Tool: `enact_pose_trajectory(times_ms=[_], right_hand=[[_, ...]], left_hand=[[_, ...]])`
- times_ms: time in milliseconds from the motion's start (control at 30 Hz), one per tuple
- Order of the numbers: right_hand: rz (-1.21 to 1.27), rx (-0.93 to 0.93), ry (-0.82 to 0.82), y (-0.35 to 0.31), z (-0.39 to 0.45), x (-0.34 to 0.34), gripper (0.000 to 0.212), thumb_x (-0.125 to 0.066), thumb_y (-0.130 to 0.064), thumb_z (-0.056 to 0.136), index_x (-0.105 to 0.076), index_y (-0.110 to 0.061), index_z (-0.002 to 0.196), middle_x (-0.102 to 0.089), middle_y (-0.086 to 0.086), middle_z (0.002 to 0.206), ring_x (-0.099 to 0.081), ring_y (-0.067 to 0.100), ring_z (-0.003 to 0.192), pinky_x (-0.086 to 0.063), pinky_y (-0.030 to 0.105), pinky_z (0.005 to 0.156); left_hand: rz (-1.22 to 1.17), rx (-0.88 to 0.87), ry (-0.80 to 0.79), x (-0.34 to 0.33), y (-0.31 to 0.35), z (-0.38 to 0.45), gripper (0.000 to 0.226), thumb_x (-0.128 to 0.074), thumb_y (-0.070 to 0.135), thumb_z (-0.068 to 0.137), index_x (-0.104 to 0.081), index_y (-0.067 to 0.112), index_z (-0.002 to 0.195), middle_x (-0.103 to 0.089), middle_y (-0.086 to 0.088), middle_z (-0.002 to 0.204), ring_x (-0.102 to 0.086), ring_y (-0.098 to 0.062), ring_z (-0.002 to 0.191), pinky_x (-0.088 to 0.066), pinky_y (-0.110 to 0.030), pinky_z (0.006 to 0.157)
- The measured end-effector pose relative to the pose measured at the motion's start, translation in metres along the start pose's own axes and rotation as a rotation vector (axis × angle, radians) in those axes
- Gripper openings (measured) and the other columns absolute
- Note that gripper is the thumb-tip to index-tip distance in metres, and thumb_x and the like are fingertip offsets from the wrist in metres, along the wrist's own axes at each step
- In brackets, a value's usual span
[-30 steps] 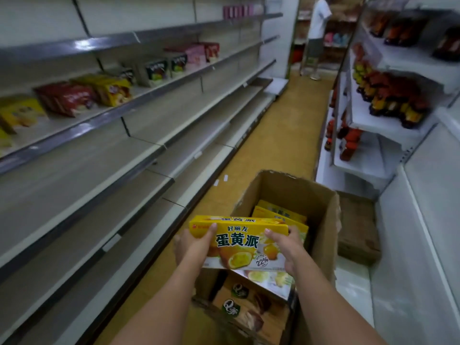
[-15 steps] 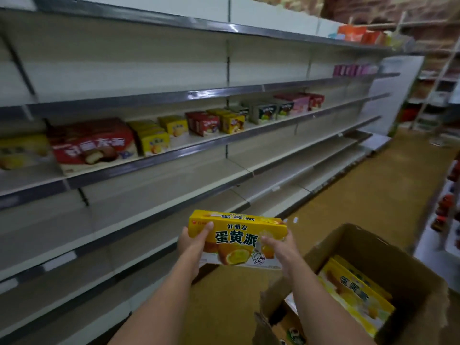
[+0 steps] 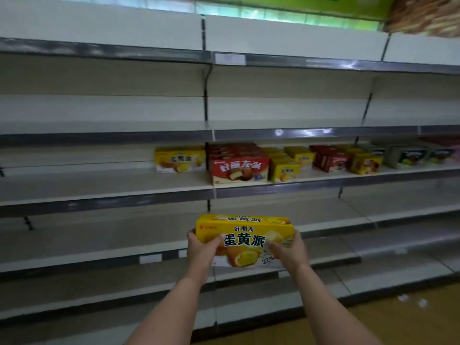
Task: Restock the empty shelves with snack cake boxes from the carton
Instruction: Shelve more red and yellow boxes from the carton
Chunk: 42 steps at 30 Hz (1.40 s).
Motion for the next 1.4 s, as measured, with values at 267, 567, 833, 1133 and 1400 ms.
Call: enact_pose_trajectory(times_ms=[267, 567, 833, 1133, 1400], right_hand=[[-0.526, 0.177, -0.019, -0.069, 0.034, -0.115, 0.045, -0.061, -0.055, 0.083, -0.052, -0.023, 0.115, -0.063, 0.001, 0.108, -0.059, 0.021, 0.095, -0.043, 0.03, 0.071], [-0.378, 0.239, -0.021, -0.124, 0.099, -0.187, 0.059, -0.07, -0.04, 0.082, -0.044, -0.012, 0.127, -0.054, 0.009, 0.127, -0.053, 0.03, 0.115, -0.041, 0.034, 0.082], [-0.185, 0.294, -0.069, -0.161, 0.166, -0.228, 0.053, -0.077, -0.026, 0.078, -0.045, -0.008, 0.117, -0.059, 0.004, 0.106, -0.058, 0.028, 0.105, -0.038, 0.028, 0.075], [-0.277, 0.245, -0.125, -0.157, 0.218, -0.277, 0.065, -0.069, -0.034, 0.084, -0.037, -0.019, 0.138, -0.039, 0.014, 0.132, -0.051, 0.034, 0.114, -0.043, 0.038, 0.094], [-0.108, 0.147, -0.119, -0.135, 0.255, -0.302, 0.075, -0.073, -0.032, 0.082, -0.031, -0.019, 0.143, -0.034, 0.014, 0.137, -0.043, 0.036, 0.121, -0.037, 0.041, 0.1]], left_hand=[[0.062, -0.02, 0.114, 0.108, 0.031, 0.081, 0.044, -0.076, 0.02, 0.079, -0.049, 0.02, 0.114, -0.06, -0.005, 0.111, -0.057, -0.024, 0.099, -0.044, -0.037, 0.081], [0.138, -0.066, 0.213, 0.143, 0.063, 0.165, 0.036, -0.077, 0.03, 0.073, -0.053, 0.031, 0.099, -0.06, -0.004, 0.114, -0.058, -0.03, 0.106, -0.045, -0.05, 0.096], [0.089, -0.151, 0.259, 0.138, 0.102, 0.232, 0.031, -0.074, 0.017, 0.078, -0.054, 0.024, 0.102, -0.061, -0.006, 0.112, -0.058, -0.024, 0.098, -0.045, -0.037, 0.088], [0.024, -0.092, 0.273, 0.143, 0.092, 0.286, 0.032, -0.06, 0.015, 0.09, -0.042, 0.014, 0.116, -0.057, -0.008, 0.111, -0.052, -0.023, 0.104, -0.038, -0.039, 0.089], [0.307, -0.137, 0.196, 0.142, 0.085, 0.336, 0.038, -0.061, 0.012, 0.086, -0.052, 0.02, 0.122, -0.06, -0.004, 0.107, -0.054, -0.027, 0.107, -0.043, -0.042, 0.094]])
Point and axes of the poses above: each hand's wrist, its own z-axis towards the middle knuckle, its own x-axis out of the back of the hand, y = z × x, the point moved 10 cm from there along z, towards the middle knuckle
